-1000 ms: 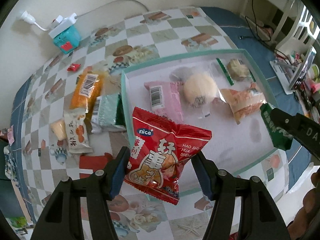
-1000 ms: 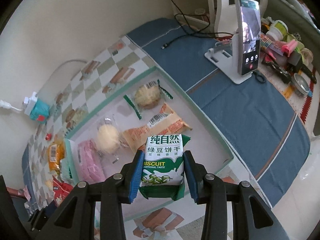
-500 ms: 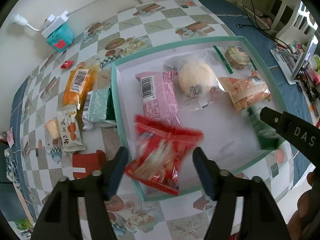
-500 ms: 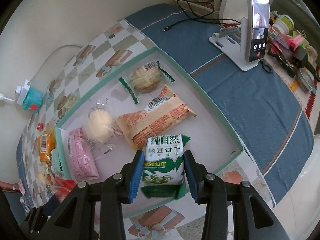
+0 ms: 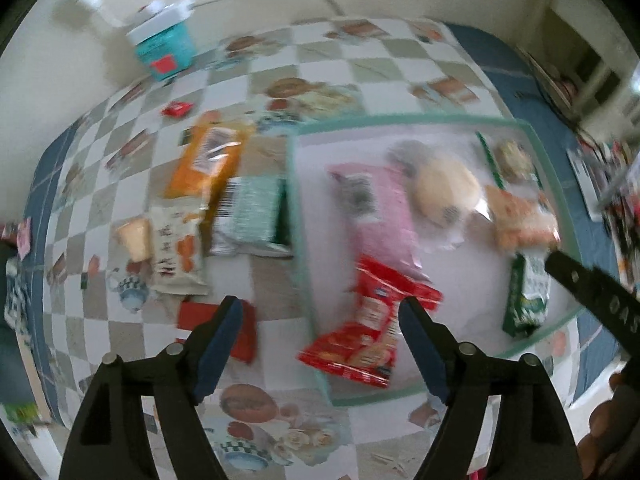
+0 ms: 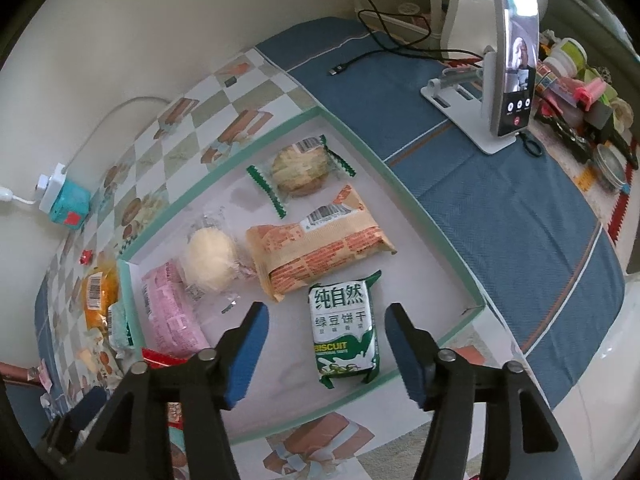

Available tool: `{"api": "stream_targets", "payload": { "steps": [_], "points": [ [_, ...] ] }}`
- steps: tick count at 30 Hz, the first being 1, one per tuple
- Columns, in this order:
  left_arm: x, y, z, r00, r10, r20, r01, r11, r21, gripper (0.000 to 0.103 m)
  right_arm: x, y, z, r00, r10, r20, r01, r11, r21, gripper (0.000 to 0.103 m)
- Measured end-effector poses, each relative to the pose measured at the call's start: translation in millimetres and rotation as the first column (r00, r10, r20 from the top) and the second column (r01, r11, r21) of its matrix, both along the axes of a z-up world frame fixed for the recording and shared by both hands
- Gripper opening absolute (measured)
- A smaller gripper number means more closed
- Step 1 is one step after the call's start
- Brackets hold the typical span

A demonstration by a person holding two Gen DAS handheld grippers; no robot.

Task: Organize snacks
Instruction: 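Withdraw both tools from the tray back toward the snack pile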

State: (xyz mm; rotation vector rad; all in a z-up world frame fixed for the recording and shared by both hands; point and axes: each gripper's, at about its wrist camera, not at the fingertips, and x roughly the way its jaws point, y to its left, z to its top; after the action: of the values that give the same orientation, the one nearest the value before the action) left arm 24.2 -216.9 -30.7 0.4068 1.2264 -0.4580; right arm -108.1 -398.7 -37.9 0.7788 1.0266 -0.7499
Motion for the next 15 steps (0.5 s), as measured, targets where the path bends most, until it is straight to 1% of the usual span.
{"api": "stream_targets", "payload": {
  "steps": [2,3,4,5,6,9,10,11,13,15],
  "points": [
    [10,13,2,0.999,0.050,0.012,-0.050,0.999,0.000,0.081,4,3,0,1.000,0.014,-0.002,-0.014,1.000,-0.005,0.071],
    [17,21,4,0.996,0.084,0.024,-0.084,0.996,0.003,0.083,5,5,1,1.000,0.020,-0.003,-0.020,1.000,-0.008,0.072],
    [23,29,6,0.993,0.111,0.032,-0.111,0.994,0.004,0.091,7,7,1,1.000,0.028,-0.004,-0.028,1.000,-0.010,0.076],
    [29,38,7,0.989,0.144,0.038,-0.144,0.990,0.001,0.095,8,8,1,0.999,0.034,-0.001,-0.034,0.999,-0.012,0.081],
    [33,44,8,0.985,0.166,0.040,-0.166,0.986,-0.002,0.097,10,10,2,0.999,0.039,0.002,-0.039,0.999,-0.016,0.082],
    [52,73,11,0.964,0.262,0.044,-0.261,0.965,-0.020,0.097,17,18,5,0.998,0.062,0.005,-0.061,0.998,-0.029,0.083],
    [56,79,12,0.958,0.283,0.046,-0.282,0.959,-0.022,0.097,19,20,5,0.998,0.069,0.004,-0.069,0.997,-0.034,0.086],
    [61,89,12,0.948,0.314,0.052,-0.313,0.949,-0.024,0.097,22,23,6,0.997,0.075,0.004,-0.074,0.996,-0.040,0.093],
    [68,106,15,0.931,0.360,0.061,-0.359,0.933,-0.026,0.098,26,28,7,0.997,0.083,0.004,-0.083,0.995,-0.048,0.098],
    [76,124,15,0.910,0.409,0.063,-0.408,0.912,-0.032,0.098,30,33,9,0.996,0.091,0.006,-0.091,0.994,-0.056,0.100]
  ]
}}
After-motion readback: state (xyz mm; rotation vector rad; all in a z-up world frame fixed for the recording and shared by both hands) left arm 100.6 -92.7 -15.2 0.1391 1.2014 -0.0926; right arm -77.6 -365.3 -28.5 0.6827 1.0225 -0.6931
